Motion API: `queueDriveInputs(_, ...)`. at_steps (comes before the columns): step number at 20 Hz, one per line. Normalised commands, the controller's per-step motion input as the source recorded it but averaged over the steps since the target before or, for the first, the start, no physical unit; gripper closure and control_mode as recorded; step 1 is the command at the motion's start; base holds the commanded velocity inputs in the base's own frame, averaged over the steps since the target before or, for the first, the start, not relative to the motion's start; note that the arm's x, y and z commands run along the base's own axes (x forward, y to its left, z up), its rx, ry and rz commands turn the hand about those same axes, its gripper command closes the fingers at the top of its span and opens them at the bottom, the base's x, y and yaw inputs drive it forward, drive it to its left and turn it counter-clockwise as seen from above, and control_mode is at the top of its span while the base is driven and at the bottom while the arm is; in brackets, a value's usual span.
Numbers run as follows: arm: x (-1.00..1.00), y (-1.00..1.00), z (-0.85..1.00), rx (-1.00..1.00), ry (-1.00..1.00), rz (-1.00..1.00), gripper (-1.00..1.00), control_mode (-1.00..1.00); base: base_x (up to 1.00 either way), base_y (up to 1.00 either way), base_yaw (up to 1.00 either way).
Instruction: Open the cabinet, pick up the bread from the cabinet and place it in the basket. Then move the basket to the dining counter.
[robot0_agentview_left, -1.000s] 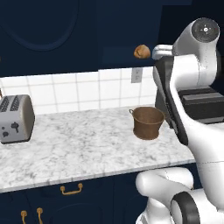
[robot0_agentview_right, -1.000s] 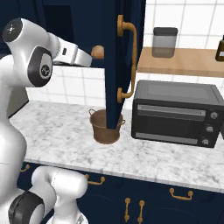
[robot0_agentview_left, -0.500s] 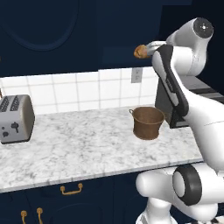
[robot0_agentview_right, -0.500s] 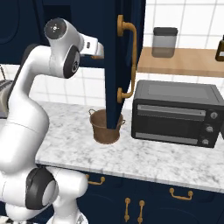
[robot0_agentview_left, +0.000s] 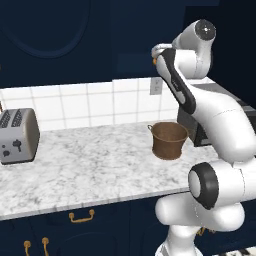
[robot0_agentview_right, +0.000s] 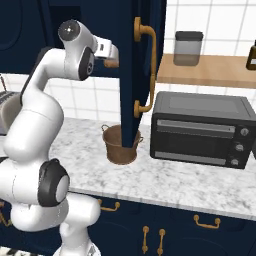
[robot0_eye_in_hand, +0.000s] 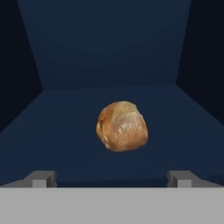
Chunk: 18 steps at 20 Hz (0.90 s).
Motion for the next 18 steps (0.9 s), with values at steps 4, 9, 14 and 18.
queueDriveInputs(4, 0.4, -0.03, -0.04, 0.0, 0.0, 0.0, -1.0, -1.0, 0.0, 0.0, 0.0)
queueDriveInputs(9, 0.36, -0.21, -0.17, 0.0, 0.0, 0.0, -1.0, -1.0, 0.0, 0.0, 0.0)
queueDriveInputs(14, 0.57, -0.05, -0.03, 0.0, 0.0, 0.0, -1.0, -1.0, 0.0, 0.0, 0.0)
queueDriveInputs(18, 0.31, 0.0, -0.06, 0.0, 0.01, 0.0, -1.0, -1.0, 0.0, 0.0, 0.0)
